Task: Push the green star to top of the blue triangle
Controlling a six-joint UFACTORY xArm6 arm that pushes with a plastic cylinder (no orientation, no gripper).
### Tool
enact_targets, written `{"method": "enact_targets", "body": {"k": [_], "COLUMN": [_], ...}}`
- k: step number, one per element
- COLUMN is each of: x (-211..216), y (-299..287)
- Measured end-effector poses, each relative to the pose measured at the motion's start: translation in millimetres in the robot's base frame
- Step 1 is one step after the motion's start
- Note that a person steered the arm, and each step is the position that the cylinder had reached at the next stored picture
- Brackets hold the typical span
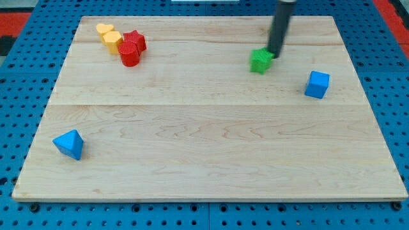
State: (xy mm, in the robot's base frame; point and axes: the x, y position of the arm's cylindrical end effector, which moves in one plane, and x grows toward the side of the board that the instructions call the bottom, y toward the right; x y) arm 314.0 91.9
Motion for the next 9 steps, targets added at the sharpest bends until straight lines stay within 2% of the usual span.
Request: {"method": "enact_targets", "body": {"k": [1, 2, 3, 4, 5, 6, 7, 8, 9], "x": [17.6, 31.0, 31.0, 49.7, 57.9, 76.9, 110.9, 119.1, 101.8], "y": [-69.2, -9.0, 12.9, 30.6, -51.7, -109.0, -57.6, -127.9, -127.2]}}
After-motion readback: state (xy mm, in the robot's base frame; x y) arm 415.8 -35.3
